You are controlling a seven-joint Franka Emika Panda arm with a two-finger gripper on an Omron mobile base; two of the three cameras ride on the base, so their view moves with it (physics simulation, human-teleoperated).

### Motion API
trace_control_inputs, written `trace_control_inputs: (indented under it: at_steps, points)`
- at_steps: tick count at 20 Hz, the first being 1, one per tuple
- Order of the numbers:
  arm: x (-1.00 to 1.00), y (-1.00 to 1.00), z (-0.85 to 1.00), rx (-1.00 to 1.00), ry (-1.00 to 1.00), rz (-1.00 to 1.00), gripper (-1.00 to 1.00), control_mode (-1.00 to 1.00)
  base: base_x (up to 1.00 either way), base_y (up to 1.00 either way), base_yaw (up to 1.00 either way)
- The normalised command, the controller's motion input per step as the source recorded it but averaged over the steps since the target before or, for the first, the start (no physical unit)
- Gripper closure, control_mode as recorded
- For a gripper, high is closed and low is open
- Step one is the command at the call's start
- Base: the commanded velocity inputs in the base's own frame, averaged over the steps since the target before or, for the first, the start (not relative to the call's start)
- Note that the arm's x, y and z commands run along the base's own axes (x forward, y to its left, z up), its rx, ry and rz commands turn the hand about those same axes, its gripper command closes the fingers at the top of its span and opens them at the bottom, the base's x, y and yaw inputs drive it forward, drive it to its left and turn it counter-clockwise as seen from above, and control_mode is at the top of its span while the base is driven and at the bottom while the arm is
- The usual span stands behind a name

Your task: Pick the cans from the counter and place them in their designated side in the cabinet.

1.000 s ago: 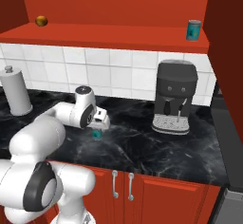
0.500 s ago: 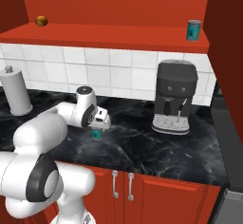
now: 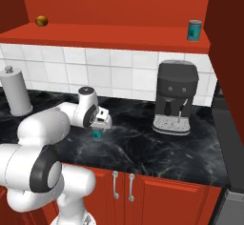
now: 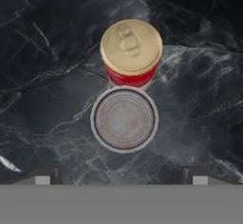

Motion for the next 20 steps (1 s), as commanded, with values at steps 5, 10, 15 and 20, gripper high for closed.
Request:
trace_control_inputs:
  at_steps: [5, 10, 15, 20]
  points:
    - [0.11, 0.00, -0.09, 0.00, 0.00, 0.00, -1.00, -1.00, 0.00, 0.00, 0.00]
    - [0.10, 0.00, -0.10, 0.00, 0.00, 0.00, -1.00, -1.00, 0.00, 0.00, 0.00]
    - [0.11, 0.00, -0.08, 0.00, 0.00, 0.00, -1.00, -1.00, 0.00, 0.00, 0.00]
    - [0.12, 0.00, -0.08, 0.00, 0.00, 0.00, -1.00, -1.00, 0.00, 0.00, 0.00]
